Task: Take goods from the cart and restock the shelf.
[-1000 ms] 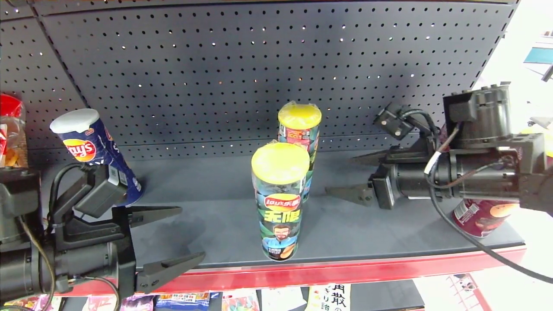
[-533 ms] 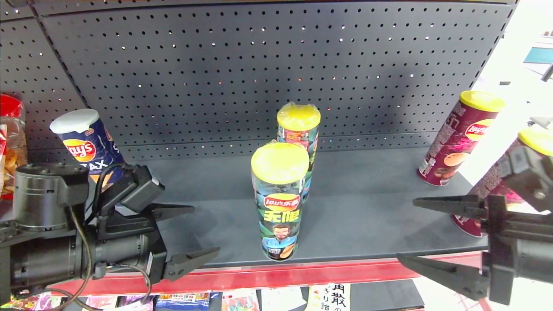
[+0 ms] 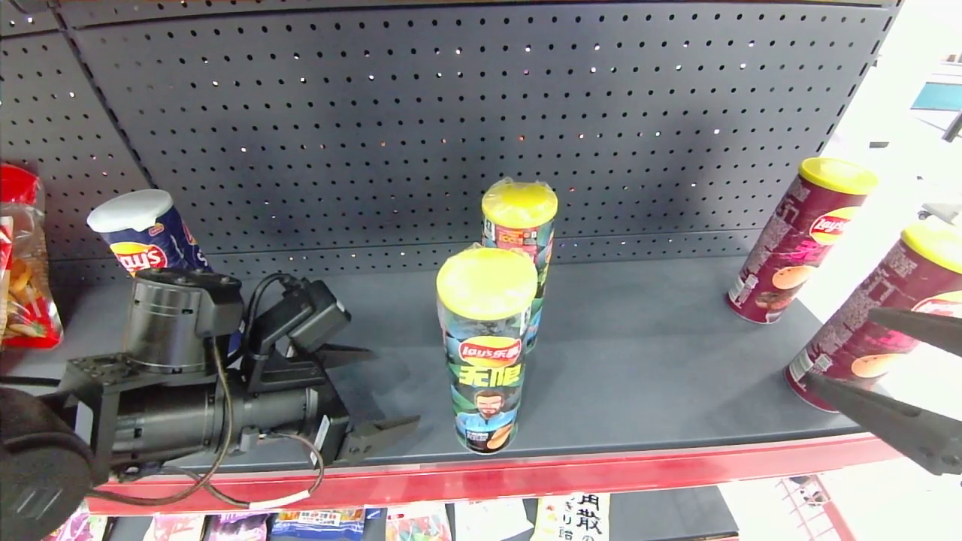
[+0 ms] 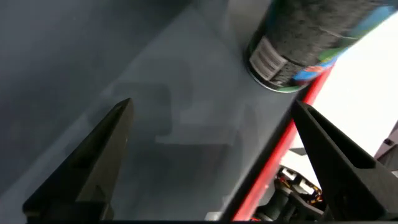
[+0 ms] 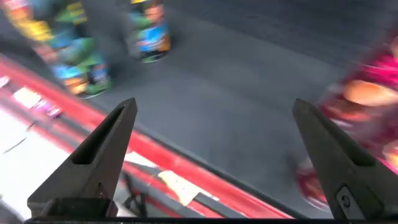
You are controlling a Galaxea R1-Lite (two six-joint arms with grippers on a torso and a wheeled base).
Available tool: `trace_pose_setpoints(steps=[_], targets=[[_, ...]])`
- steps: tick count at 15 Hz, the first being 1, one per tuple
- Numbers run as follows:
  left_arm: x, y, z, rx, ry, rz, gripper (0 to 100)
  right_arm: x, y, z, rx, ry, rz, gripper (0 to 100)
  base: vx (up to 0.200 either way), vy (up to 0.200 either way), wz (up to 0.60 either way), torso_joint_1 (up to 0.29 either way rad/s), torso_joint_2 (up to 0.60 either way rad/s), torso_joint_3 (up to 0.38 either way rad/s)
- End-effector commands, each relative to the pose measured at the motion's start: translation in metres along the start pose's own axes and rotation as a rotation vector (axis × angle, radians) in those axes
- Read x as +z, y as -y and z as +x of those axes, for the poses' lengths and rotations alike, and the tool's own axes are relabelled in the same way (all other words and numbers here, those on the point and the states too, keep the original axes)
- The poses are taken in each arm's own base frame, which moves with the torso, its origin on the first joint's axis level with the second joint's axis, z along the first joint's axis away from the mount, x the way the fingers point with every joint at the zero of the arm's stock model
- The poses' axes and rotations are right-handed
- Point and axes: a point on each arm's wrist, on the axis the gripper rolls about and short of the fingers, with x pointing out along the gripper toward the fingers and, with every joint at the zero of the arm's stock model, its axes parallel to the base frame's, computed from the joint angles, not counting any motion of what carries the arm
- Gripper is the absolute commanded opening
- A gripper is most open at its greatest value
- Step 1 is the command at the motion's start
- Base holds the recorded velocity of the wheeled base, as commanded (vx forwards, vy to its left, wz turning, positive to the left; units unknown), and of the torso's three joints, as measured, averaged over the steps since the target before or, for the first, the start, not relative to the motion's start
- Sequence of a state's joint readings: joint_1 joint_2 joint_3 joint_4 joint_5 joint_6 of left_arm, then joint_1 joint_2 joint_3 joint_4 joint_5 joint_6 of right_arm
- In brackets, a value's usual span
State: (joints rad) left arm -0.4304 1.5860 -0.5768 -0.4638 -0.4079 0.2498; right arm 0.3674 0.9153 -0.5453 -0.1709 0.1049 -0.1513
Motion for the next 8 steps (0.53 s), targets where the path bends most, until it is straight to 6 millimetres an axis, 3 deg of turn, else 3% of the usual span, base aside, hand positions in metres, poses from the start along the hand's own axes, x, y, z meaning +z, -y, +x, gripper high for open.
trace_pose_setpoints(steps=[1,8], targets=[[-0.002,-0.002,0.013,-0.014,-0.027,-0.007,100,0.001,0.004,-0.006,-0.044,0.017,0.008,100,0.000,0.000,0.00,0.000,0.00,0.000],[0.005,-0.007,0.036,-0.039,-0.033,0.002,100,0.003,0.004,-0.006,-0.045,0.027,0.024,100,0.000,0.000,0.00,0.000,0.00,0.000]])
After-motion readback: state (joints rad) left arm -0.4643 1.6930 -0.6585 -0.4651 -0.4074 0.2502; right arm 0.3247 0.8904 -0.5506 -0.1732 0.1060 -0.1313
